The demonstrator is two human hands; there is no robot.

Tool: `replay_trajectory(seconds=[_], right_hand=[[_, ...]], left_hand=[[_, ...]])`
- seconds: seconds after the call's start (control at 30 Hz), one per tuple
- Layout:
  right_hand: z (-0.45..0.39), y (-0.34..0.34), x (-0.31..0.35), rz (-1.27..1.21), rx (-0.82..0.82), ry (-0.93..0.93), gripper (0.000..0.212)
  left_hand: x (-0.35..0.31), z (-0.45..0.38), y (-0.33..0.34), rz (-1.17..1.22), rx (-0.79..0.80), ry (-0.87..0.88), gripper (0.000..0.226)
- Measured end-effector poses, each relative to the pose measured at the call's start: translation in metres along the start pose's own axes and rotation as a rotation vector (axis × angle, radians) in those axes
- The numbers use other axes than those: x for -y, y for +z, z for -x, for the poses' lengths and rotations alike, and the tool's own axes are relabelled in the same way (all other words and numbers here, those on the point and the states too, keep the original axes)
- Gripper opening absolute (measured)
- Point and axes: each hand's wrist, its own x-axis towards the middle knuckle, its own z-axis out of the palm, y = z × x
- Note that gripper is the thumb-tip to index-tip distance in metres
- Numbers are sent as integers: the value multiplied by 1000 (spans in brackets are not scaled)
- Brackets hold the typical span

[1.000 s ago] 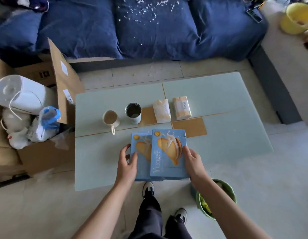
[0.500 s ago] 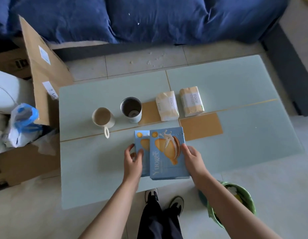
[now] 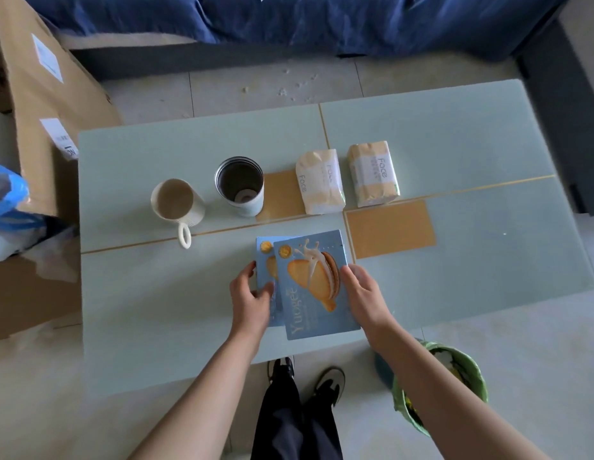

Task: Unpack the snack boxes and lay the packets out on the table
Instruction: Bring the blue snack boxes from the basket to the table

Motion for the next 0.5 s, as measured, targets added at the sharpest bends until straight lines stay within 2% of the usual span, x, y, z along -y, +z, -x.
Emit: replay_trajectory(seconds=[0.23, 0.37, 0.5], right_hand=[[-2, 4, -4, 43, -70, -14, 29], [-6, 8, -8, 51, -66, 5, 31], [-11, 13, -11, 73, -69, 3, 34]], left_hand=[[-4, 1, 15, 60, -90, -61, 44], [-2, 1, 15, 125, -172, -154, 31], [2, 1, 13, 155, -109, -174, 32]])
